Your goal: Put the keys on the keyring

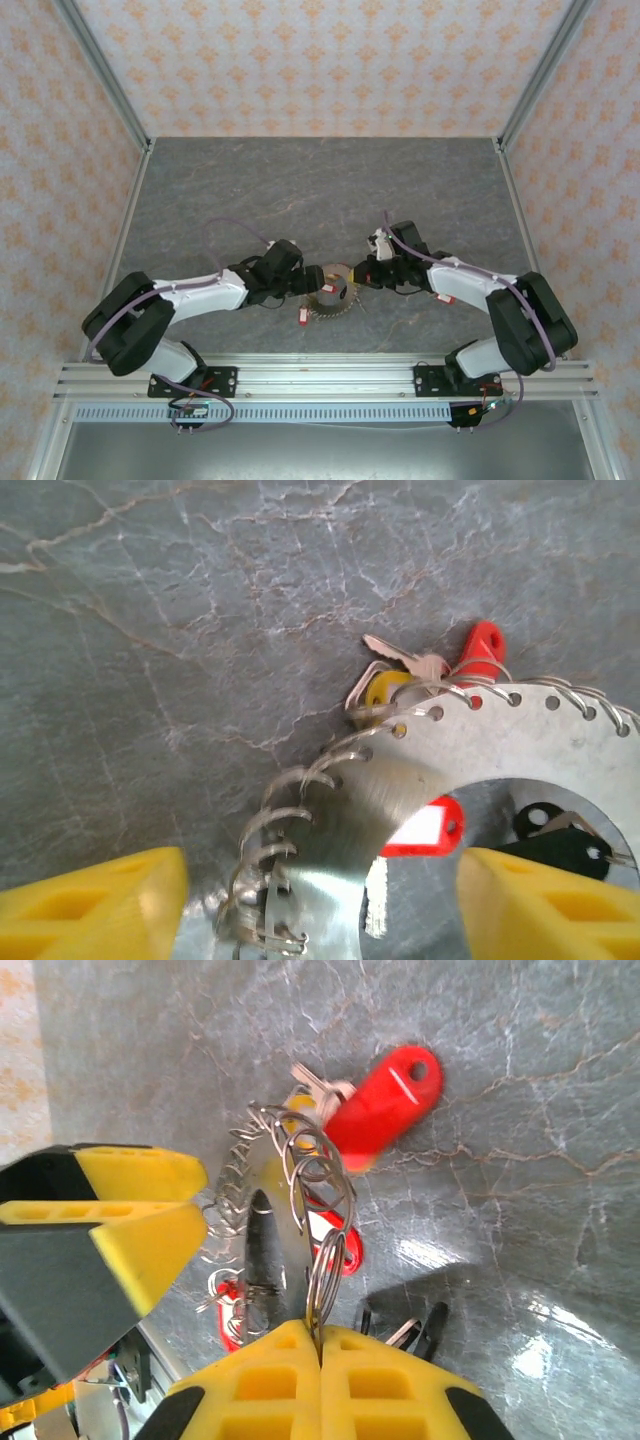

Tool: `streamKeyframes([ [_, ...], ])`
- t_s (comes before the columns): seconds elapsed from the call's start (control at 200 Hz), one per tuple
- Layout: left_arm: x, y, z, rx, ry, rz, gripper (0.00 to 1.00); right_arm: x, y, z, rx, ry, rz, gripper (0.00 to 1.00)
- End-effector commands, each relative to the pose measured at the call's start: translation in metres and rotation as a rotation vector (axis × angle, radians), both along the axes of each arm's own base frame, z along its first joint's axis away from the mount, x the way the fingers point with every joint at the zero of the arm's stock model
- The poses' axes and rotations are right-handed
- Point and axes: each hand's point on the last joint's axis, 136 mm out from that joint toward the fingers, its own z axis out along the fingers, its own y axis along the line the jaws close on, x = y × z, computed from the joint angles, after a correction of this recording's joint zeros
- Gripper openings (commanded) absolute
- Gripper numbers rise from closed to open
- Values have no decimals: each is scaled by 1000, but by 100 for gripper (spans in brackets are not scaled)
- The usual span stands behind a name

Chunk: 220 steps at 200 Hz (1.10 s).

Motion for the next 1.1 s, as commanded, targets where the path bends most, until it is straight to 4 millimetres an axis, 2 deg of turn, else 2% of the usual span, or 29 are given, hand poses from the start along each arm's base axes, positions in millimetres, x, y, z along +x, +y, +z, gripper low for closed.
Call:
streamKeyframes([
  [0.0,11,13,20,-53,-62,34,94,10,7,28,102,-85,-8,0],
  [0.06,17,16,32,-110,-82,40,100,11,8,37,129,-107,-7,0],
  [0.225,27,7,60,-259,-109,-7,98,14,14,63,215,-149,1,0],
  [0.35,33,12,61,-297,-91,2,93,17,15,79,258,-189,-9,0],
  [0.536,39,16,58,-305,-80,4,90,18,16,84,275,-198,-12,0],
  [0.716,45,17,57,-363,-58,-16,87,18,22,100,342,-213,11,0],
  [0.951,48,7,74,-447,-59,-106,81,16,28,123,395,-239,61,0],
  [1.096,49,2,87,-520,-75,-145,70,15,31,133,424,-263,89,0],
])
